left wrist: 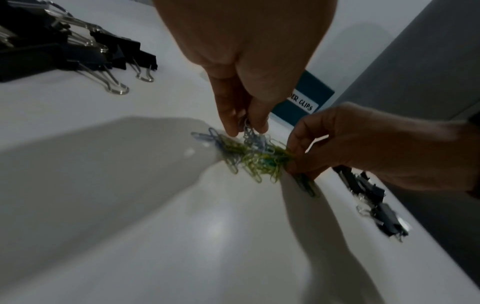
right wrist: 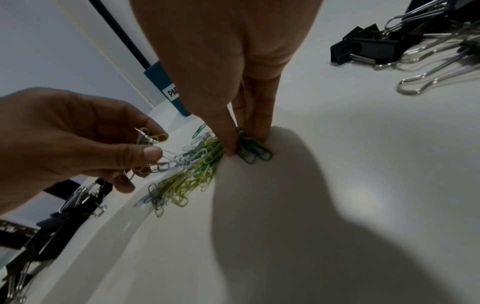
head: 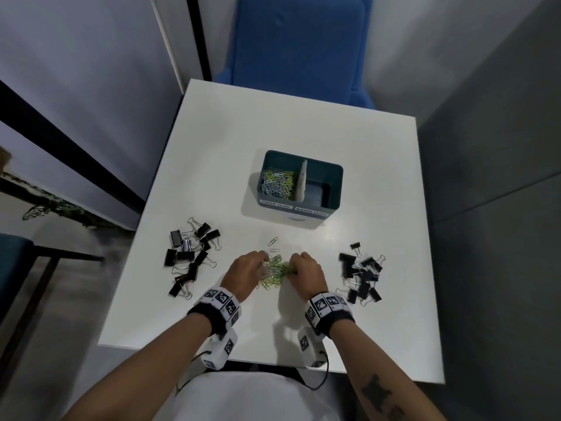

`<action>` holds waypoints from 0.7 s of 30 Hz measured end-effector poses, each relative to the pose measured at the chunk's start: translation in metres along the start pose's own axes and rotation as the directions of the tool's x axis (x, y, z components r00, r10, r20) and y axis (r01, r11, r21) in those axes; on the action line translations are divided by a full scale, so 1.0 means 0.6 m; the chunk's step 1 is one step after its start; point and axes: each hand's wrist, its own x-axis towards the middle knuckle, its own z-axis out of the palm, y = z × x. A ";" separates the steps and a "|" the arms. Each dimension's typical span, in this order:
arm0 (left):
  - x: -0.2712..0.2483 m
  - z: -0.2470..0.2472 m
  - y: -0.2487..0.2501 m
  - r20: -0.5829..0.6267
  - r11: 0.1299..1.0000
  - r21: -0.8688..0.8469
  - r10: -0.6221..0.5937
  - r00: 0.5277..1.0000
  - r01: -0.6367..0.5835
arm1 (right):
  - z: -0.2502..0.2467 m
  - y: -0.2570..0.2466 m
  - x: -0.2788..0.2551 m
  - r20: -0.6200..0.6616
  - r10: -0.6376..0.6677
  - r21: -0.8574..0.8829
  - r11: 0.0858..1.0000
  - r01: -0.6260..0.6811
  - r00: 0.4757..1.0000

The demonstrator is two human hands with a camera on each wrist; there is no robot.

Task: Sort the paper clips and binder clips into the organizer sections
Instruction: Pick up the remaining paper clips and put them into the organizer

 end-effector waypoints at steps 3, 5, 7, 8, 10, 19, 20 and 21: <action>0.010 -0.023 0.014 -0.060 0.997 -0.056 0.052 0.997 -0.055 | -0.008 0.002 -0.001 -0.002 0.026 0.039 0.999 -0.025 1.000; 0.022 -0.048 0.034 -0.101 0.992 -0.079 0.087 0.991 -0.095 | -0.017 0.003 -0.003 0.012 0.040 0.066 0.997 -0.040 0.999; 0.039 -0.077 0.060 -0.136 0.987 -0.100 0.109 0.985 -0.123 | -0.028 0.003 -0.006 0.031 0.043 0.077 0.996 -0.045 0.999; 0.049 -0.092 0.073 -0.158 0.984 -0.108 0.124 0.980 -0.142 | -0.032 0.003 -0.008 0.042 0.045 0.080 0.996 -0.048 0.998; 0.077 -0.123 0.103 -0.210 0.974 -0.117 0.168 0.963 -0.195 | -0.042 0.000 -0.014 0.043 0.042 0.083 0.995 -0.046 0.998; 0.226 -0.187 0.167 -0.267 0.979 -0.138 0.108 0.958 -0.149 | -0.117 -0.037 0.003 -0.073 -0.050 0.252 0.965 0.067 0.996; 0.227 -0.185 0.161 -0.248 0.981 -0.147 0.088 0.965 -0.127 | -0.131 -0.045 0.011 -0.096 -0.054 0.263 0.962 0.078 0.994; 0.224 -0.183 0.153 -0.246 0.983 -0.143 0.074 0.966 -0.112 | -0.147 -0.054 0.019 -0.117 -0.061 0.275 0.957 0.092 0.991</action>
